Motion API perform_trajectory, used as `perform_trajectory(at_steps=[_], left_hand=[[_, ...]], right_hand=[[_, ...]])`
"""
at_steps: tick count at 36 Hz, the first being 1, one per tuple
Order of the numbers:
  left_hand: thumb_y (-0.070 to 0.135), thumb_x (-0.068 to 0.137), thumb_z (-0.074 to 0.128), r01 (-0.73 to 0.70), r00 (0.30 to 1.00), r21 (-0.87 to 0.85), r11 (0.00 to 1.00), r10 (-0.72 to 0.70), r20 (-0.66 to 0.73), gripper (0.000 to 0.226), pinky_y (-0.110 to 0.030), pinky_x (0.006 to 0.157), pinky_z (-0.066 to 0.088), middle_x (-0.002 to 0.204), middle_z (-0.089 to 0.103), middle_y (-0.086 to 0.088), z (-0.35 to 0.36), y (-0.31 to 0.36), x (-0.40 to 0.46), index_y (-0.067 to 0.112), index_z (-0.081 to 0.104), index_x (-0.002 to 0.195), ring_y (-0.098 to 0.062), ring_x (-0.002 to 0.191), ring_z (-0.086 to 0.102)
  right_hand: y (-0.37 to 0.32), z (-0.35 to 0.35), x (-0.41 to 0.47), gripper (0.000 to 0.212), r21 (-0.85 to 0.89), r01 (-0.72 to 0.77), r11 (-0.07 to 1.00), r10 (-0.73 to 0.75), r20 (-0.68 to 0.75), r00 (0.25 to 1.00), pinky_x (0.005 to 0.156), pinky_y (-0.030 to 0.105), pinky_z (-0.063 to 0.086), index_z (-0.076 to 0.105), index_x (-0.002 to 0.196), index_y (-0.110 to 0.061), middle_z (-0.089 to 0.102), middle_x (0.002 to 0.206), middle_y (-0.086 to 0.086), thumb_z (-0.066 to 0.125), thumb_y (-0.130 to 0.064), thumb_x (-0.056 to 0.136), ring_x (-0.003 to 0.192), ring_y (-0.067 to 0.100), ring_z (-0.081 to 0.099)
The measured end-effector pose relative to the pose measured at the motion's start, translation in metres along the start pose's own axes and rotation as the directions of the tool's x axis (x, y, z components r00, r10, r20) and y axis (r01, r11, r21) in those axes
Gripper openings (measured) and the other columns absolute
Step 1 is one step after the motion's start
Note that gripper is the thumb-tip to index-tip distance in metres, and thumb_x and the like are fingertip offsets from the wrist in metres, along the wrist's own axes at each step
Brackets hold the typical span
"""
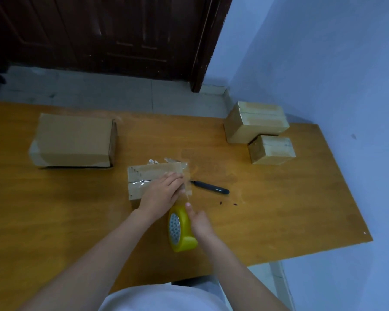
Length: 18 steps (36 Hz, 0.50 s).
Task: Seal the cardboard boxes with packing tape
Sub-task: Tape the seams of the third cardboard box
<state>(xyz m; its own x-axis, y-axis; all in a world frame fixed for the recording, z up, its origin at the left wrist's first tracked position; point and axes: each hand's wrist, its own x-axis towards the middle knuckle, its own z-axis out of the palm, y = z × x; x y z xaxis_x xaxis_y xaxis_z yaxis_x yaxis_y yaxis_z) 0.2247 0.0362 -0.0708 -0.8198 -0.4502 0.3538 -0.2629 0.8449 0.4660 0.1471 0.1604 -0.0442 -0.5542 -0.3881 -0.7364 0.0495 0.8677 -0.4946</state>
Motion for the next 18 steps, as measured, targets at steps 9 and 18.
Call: perform_trajectory(at_steps=[9,18], left_hand=[[0.058,0.089,0.031,-0.047,0.964,0.271,0.962,-0.027,0.263,0.069,-0.045,0.107,0.026,0.143,0.05,-0.003,0.0,0.003,-0.017,0.01,0.057,0.131,-0.018,0.133,0.045],[0.065,0.086,0.034,-0.027,0.966,0.257,0.966,-0.041,0.257,0.072,-0.045,0.109,0.024,0.145,0.047,0.0,-0.003,0.005,-0.014,0.013,0.056,0.131,-0.016,0.136,0.04]], right_hand=[[0.014,0.01,-0.009,0.055,0.078,0.181,0.98,-0.184,0.037,0.982,0.063,0.021,0.042,0.063,0.104,-0.023,0.062,0.084,-0.001,0.017,-0.053,0.099,0.075,0.01,0.058],[0.008,-0.062,0.054,0.033,-0.385,0.164,0.908,-0.264,-0.223,0.938,0.091,0.037,0.042,0.053,0.12,-0.005,0.057,0.112,0.008,0.049,-0.03,0.098,0.111,0.028,0.053]])
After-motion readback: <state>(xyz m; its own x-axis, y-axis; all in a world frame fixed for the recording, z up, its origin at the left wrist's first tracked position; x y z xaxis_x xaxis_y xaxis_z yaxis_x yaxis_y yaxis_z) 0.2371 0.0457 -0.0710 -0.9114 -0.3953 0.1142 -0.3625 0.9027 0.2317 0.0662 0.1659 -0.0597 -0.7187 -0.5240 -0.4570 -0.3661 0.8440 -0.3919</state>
